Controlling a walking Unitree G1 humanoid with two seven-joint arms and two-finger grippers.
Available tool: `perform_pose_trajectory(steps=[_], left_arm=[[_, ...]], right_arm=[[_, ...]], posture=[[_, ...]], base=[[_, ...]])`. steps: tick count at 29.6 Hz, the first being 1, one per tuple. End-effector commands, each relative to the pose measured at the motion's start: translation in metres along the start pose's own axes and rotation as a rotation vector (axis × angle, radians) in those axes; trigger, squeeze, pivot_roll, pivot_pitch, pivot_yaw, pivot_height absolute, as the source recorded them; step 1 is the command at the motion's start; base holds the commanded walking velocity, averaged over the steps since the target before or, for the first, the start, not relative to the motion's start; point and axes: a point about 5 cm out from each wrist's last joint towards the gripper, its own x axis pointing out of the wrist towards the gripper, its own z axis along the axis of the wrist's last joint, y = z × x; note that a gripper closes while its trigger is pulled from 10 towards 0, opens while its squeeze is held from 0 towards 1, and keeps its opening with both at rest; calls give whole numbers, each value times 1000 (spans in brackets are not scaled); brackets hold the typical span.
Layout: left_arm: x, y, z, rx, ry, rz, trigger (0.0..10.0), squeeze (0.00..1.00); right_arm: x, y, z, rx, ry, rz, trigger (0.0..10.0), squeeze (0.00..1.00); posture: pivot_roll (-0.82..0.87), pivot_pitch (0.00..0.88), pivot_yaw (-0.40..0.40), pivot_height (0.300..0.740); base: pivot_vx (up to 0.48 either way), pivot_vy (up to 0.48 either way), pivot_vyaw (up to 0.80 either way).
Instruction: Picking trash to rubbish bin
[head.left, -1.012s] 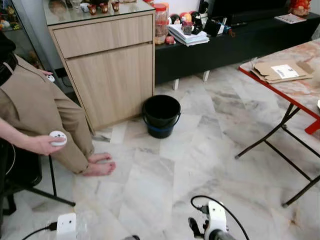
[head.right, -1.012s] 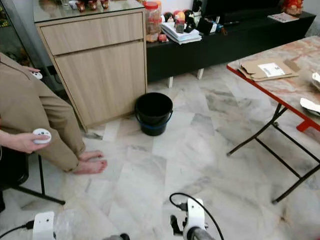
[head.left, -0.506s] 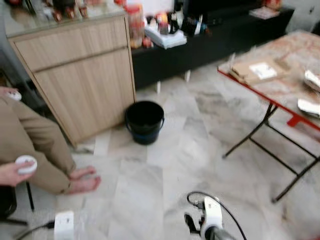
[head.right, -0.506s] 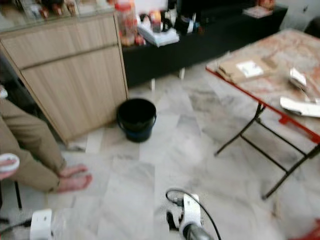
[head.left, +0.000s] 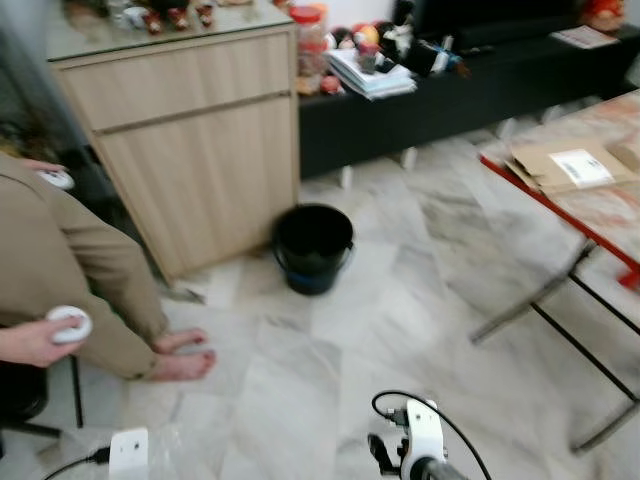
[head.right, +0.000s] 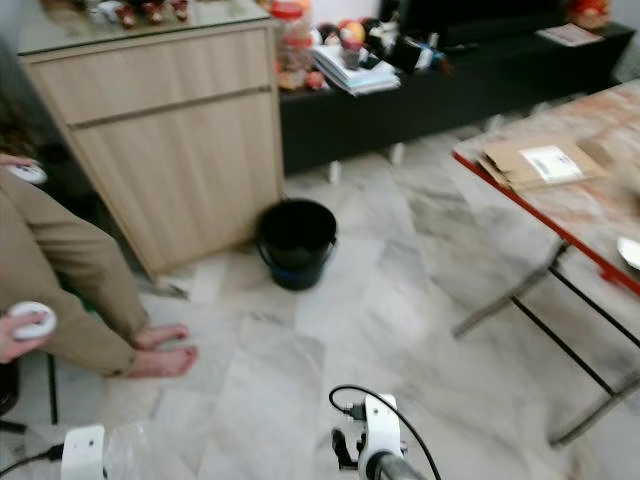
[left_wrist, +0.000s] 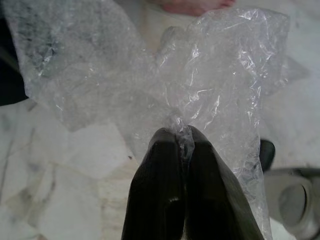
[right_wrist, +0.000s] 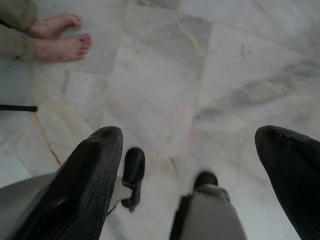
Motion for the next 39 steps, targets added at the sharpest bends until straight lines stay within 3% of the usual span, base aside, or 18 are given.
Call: perform_pose_trajectory(steps=[1, 35, 39], left_arm=[[-2, -2, -8, -5, 26, -5, 10000, 0], [0, 5, -4, 7, 20, 2, 10000, 0], [0, 5, -2, 8, 18, 2, 10000, 0]], right_arm=[[-3, -7, -7, -2, 20, -18, 10000, 0], [-2, -1, -8, 19, 24, 5, 10000, 0], [-1, 0, -9, 15, 35, 13, 10000, 0]], posture=[[139, 120, -10, 728], [144, 98, 9, 728], [143, 89, 10, 728]], base=[[337, 0, 0], [321, 0, 74], [315, 0, -800]])
